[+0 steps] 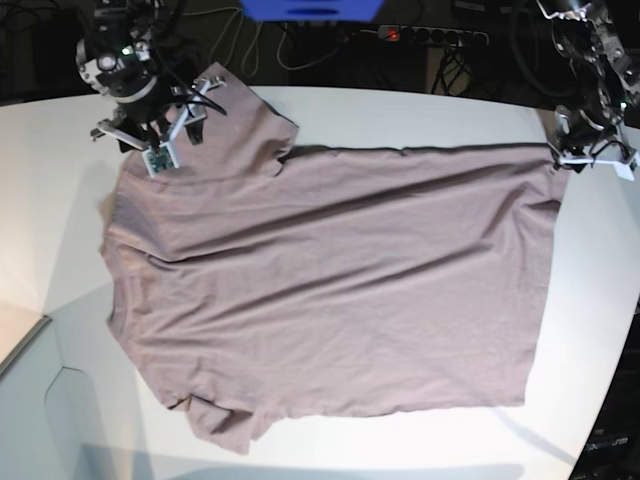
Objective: Layout the t-shirt on the table in an organized manner, then fold the t-shirt properly
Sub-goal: 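Hold the shirt shoulders with both grippers and smooth it flat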
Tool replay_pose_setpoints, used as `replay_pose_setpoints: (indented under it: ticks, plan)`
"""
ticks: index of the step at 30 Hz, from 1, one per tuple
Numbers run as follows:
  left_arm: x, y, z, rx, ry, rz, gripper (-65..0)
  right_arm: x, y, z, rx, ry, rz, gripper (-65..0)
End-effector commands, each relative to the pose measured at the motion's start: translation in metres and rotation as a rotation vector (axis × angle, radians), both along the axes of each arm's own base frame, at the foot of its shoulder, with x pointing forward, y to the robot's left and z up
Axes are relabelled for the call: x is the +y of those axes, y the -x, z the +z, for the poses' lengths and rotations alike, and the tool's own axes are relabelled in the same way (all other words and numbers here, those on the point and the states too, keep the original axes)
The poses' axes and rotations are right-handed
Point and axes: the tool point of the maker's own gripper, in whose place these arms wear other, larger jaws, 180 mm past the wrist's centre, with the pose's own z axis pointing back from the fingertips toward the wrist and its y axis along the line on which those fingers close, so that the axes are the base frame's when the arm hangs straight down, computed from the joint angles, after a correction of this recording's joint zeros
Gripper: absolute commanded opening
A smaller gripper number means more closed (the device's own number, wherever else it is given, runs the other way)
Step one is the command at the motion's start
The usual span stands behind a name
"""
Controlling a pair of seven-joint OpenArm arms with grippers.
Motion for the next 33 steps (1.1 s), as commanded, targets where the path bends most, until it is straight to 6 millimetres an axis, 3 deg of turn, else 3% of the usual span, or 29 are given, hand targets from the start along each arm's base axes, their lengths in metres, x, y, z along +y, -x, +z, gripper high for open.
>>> replay_pose_setpoints:
  ticks: [1,10,12,16,17,22,25,33]
  plan:
    - [0.01,-0.008,0.01,-0.028,-0.028,0.001,-35.4,0.0,-0.004,0.008,-0.036,-0.008,0.0,-33.5]
    - [0.011,-0.016,0.012,-0.039,-0.025,-0.001,-37.0,0.001,0.012,0.003,-0.001,-0.008,0.0,-27.3]
    - [0.01,-0.017,0.012,-0.041,-0.024,0.0,-42.7,0.001,0.013,0.001,0.004,-0.009,-0.001,-27.3]
    - [0.009,-0.018,0.011,-0.042,-0.022,-0.001,-62.6,-0.003,0.015,0.0,0.01,-0.004,-0.008,-27.3]
    - [0.008,-0.017,0.011,-0.038,-0.018,-0.003,-65.0,-0.007,0.014,0.0,0.008,0.001,-0.02,-27.3]
    - [0.008,-0.018,0.011,-0.039,-0.019,-0.003,-65.0,-0.026,0.007,-0.004,0.004,0.012,-0.086,-25.2]
    - [0.012,-0.018,0.014,-0.042,-0.029,-0.004,-65.0,-0.041,0.007,-0.016,0.032,0.019,-0.127,-25.0]
    - [0.013,-0.019,0.014,-0.044,-0.031,-0.002,-65.0,-0.068,-0.023,-0.027,0.022,0.025,-0.187,-25.0]
